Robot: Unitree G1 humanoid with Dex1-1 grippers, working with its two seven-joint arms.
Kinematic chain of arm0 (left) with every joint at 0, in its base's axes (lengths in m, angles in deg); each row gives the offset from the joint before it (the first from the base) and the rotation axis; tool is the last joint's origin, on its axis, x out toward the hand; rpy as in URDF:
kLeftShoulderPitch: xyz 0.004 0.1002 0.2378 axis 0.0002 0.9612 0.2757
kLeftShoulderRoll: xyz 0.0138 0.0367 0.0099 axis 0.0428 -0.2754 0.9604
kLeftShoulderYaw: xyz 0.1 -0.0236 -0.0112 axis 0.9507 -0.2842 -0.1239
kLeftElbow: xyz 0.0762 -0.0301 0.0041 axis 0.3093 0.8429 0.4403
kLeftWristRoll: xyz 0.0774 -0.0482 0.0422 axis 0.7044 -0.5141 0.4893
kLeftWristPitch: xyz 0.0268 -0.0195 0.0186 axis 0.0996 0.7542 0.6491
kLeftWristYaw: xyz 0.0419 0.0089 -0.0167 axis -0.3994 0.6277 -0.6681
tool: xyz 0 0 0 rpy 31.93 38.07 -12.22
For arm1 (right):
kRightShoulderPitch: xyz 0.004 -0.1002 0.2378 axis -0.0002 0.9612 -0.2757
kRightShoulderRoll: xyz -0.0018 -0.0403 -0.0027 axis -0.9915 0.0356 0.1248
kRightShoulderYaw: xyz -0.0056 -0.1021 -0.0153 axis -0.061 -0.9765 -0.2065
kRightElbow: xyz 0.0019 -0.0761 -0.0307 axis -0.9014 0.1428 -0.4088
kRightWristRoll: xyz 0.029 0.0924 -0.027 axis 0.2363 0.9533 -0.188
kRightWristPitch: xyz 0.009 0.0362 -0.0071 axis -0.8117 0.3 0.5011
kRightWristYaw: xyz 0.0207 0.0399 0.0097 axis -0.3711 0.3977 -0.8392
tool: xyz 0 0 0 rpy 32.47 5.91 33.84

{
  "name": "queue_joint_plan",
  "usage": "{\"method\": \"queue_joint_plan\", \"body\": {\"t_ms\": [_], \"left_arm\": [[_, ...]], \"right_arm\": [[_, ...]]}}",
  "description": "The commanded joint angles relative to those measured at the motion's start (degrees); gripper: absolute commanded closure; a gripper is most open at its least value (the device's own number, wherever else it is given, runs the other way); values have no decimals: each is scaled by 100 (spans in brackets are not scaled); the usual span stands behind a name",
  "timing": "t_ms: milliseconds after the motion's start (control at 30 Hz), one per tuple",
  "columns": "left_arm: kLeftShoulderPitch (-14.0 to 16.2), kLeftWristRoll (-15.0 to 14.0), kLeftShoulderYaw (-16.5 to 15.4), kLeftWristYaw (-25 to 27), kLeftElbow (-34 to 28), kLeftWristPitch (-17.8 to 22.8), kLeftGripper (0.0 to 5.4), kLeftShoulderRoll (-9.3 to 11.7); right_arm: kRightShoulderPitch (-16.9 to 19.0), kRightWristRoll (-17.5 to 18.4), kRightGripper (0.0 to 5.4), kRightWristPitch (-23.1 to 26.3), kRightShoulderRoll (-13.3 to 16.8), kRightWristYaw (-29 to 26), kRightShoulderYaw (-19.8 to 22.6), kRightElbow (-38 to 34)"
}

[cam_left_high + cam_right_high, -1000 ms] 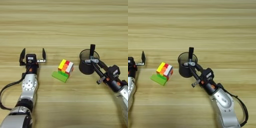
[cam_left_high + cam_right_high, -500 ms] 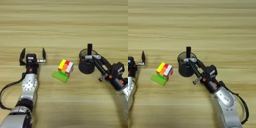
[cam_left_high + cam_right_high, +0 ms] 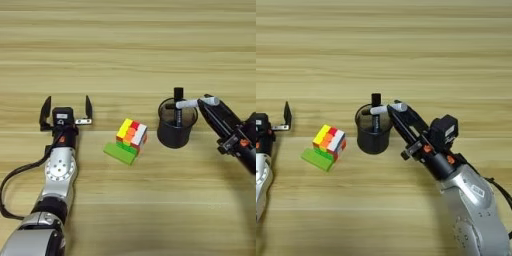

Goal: Move the objects on the table

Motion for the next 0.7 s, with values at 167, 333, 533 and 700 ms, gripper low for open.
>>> {"method": "queue_joint_plan", "body": {"t_ms": [167,333,533,700], "left_arm": [[-45,107,52,-67,15,118,0,-20],[-7,119,83,-112,-39,106,0,-46],[49,128,110,-139,-139,118,0,-72],[69,154,117,-151,-211,155,0,-94]], "right_arm": [[-35,972,466,674,606,134,1206,-616],[1,1277,466,1003,1062,199,2017,-618],[135,1491,466,1611,1603,277,2690,-632],[310,1557,466,2108,1862,285,2872,-734]]}}
